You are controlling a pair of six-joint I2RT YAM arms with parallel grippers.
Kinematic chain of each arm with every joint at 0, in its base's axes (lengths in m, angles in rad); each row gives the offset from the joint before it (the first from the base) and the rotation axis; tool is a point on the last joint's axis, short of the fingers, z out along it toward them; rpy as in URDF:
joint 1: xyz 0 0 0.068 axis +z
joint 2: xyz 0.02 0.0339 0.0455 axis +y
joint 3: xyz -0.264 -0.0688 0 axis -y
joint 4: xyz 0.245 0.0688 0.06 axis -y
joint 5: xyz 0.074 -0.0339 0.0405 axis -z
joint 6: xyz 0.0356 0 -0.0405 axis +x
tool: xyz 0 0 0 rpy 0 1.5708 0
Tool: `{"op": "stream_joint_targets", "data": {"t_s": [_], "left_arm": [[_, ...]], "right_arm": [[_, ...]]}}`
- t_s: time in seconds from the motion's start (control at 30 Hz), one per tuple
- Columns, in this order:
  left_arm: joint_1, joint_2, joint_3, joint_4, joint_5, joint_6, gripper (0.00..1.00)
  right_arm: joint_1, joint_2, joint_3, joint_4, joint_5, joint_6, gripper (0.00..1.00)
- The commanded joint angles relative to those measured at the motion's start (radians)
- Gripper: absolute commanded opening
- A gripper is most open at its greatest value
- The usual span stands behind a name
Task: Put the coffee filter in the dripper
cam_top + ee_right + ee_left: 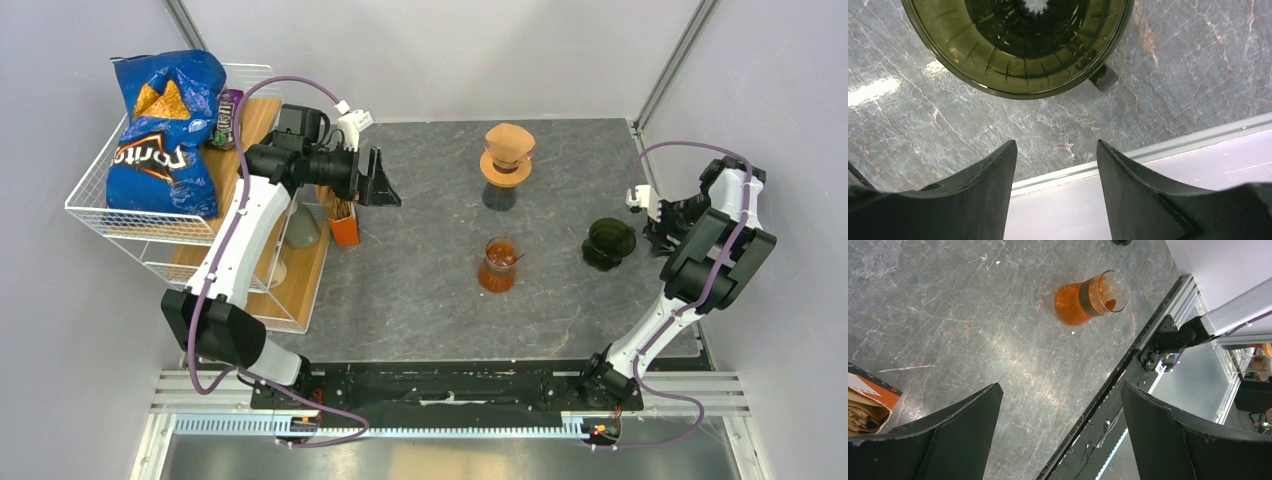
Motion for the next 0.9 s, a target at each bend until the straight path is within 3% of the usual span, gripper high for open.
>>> {"op": "stream_joint_targets", "data": {"t_s": [0.0, 0.33, 0.67, 0.87], "left_arm": [[-0.006, 0.005, 0.042, 0.003, -0.007, 0.027, 0.96], [-0.007, 0.003, 0.045, 0.003, -0.014, 0.014, 0.96], [-0.007, 0.016, 0.062, 0.002, -0.022, 0.014, 0.96], [-0.007, 0.025, 0.076, 0.003, -0.017, 0.014, 0.96]], "right_arm": [[0.011, -0.030, 0.001, -0.027, -0.080, -0.005, 0.68], [0.060, -0.007, -0.035, 0.071, -0.121, -0.027, 0.75], [0.091, 0.025, -0.012, 0.043, -0.115, -0.074, 0.69], [0.087, 0.028, 0.004, 0.040, -0.135, -0.039, 0.72]]}}
